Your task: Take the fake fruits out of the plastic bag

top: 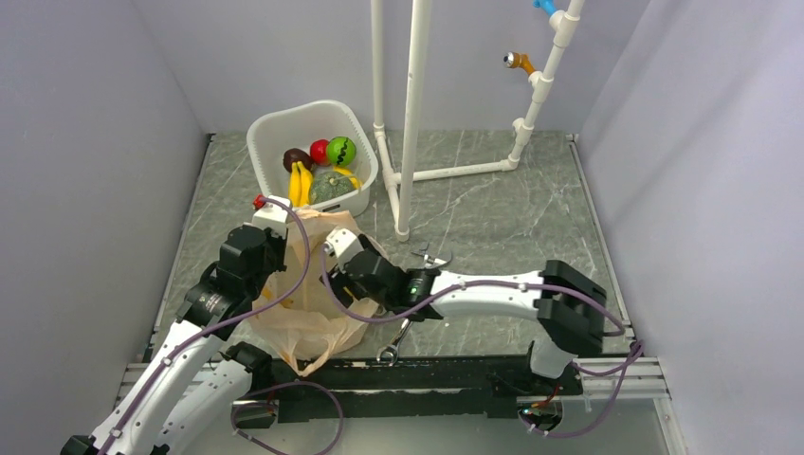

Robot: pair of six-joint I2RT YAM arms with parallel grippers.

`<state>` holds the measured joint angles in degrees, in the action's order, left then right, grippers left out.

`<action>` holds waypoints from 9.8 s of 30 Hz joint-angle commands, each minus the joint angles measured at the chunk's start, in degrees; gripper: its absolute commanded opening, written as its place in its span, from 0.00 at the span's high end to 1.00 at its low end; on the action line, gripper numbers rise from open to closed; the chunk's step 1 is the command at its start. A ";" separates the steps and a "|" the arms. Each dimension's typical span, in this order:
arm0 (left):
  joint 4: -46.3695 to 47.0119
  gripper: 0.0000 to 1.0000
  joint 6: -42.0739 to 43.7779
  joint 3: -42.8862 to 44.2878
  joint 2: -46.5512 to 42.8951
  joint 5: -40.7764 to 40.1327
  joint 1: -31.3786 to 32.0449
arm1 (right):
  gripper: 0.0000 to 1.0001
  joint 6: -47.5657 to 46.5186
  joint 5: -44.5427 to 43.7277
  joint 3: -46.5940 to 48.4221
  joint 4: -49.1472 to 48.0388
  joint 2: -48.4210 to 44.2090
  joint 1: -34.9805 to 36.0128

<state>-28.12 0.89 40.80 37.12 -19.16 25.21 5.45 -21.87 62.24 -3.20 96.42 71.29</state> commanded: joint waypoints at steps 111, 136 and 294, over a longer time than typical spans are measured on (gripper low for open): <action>3.18 1.00 1.22 -0.76 -7.60 -0.52 0.23 | 0.00 7.08 -9.55 15.57 8.39 -9.92 -9.30; 6.09 1.00 4.93 -1.27 -3.79 25.84 1.35 | 0.49 -1.85 24.37 -14.24 -4.59 -29.27 6.55; -11.13 0.17 -22.23 22.28 13.47 -17.33 -10.11 | 0.00 14.53 -14.00 -8.29 30.30 -50.42 -9.78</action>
<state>-33.28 -17.28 61.95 53.32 -45.78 15.38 14.96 -23.29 53.74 20.99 47.68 61.58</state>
